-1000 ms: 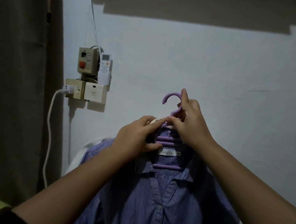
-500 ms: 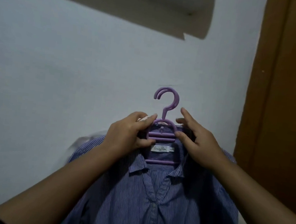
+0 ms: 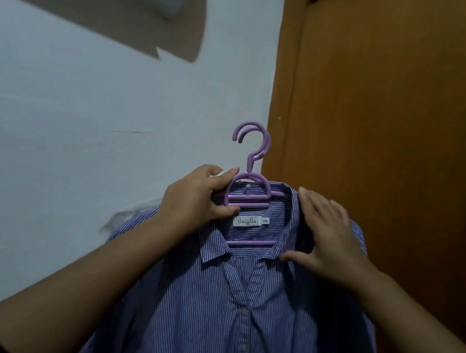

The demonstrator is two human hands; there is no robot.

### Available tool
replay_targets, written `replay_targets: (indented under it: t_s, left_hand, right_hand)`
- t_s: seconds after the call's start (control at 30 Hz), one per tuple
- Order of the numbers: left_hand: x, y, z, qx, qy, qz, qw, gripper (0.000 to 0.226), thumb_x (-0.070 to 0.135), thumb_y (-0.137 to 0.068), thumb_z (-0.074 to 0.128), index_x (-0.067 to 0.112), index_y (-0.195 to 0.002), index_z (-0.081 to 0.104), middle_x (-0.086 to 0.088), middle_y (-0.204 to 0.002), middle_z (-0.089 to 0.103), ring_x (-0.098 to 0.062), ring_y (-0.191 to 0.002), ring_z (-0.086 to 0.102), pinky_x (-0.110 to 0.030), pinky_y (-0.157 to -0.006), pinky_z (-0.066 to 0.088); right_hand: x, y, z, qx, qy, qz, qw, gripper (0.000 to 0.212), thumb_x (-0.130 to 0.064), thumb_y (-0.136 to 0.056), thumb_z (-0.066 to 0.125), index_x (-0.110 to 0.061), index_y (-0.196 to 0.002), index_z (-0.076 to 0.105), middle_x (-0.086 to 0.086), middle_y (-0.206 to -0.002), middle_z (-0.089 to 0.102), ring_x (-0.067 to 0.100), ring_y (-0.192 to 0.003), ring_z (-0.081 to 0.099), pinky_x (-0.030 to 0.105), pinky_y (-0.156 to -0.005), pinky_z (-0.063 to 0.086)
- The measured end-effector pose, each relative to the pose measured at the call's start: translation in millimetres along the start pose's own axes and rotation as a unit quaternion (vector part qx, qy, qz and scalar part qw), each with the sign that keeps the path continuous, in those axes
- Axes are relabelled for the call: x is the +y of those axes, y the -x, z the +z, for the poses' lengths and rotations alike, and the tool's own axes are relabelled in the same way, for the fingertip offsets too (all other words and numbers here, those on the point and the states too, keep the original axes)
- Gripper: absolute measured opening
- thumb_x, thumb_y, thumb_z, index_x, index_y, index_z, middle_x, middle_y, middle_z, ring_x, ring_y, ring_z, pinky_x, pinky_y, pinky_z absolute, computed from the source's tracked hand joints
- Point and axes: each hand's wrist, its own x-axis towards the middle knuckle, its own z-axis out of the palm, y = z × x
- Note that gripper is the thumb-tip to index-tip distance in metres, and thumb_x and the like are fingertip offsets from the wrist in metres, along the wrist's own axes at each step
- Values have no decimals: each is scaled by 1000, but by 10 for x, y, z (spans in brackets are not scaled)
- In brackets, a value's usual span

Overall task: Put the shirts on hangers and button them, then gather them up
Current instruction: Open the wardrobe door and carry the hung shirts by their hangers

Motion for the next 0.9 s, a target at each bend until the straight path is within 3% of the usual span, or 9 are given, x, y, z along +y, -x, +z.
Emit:
replay_targets:
  t_s: [0.1,0.33,0.6,0.73,0.8,0.9]
  left_hand:
    - [447,-267,356,2,25,18,1000,71,44,-73,77,38,-138,47,6,-120,56,-14,-108,54,-27,-78,43]
    - [1534,-804,1107,1,114,39,993,73,44,-74,78,41,-139,45,9,-117,54,-10,-103,53,-27,-79,47]
    - [2455,-1327,1619,-28,220,62,973,74,40,-70,81,41,-136,48,12,-108,47,-9,-102,49,-34,-89,46]
    - [2755,-1525,1756,-91,246,89,961,88,54,-60,79,32,-138,48,10,-114,43,-5,-113,43,-18,-94,33]
    - [2849,-1633,1791,-121,273,84,951,90,66,-56,69,30,-136,52,7,-117,46,-6,-113,43,-17,-92,31]
    - [2918,-1788,1883,-129,306,97,938,68,65,-73,57,28,-130,60,4,-112,54,-9,-111,49,-16,-82,31]
  right_hand:
    - [575,229,-227,-1,62,-3,998,124,-58,-66,74,-27,-149,-13,-2,-156,7,16,-141,9,50,-111,13]
    - [1759,684,-798,56,187,4,981,108,-34,-61,85,-7,-144,22,12,-147,24,28,-132,28,59,-98,33]
    - [2622,1028,-1379,91,228,40,969,99,-31,-65,79,-12,-143,22,6,-142,29,26,-129,30,62,-98,30]
    - [2905,1202,-1522,97,248,74,961,101,-23,-61,85,-11,-142,25,5,-139,31,26,-127,31,65,-101,24]
    - [3055,1322,-1587,98,251,94,958,100,-19,-62,84,-13,-141,24,4,-138,30,24,-127,30,67,-101,19]
    - [3269,1532,-1688,108,257,126,952,99,-14,-61,84,-14,-140,25,3,-137,31,23,-126,30,70,-99,19]
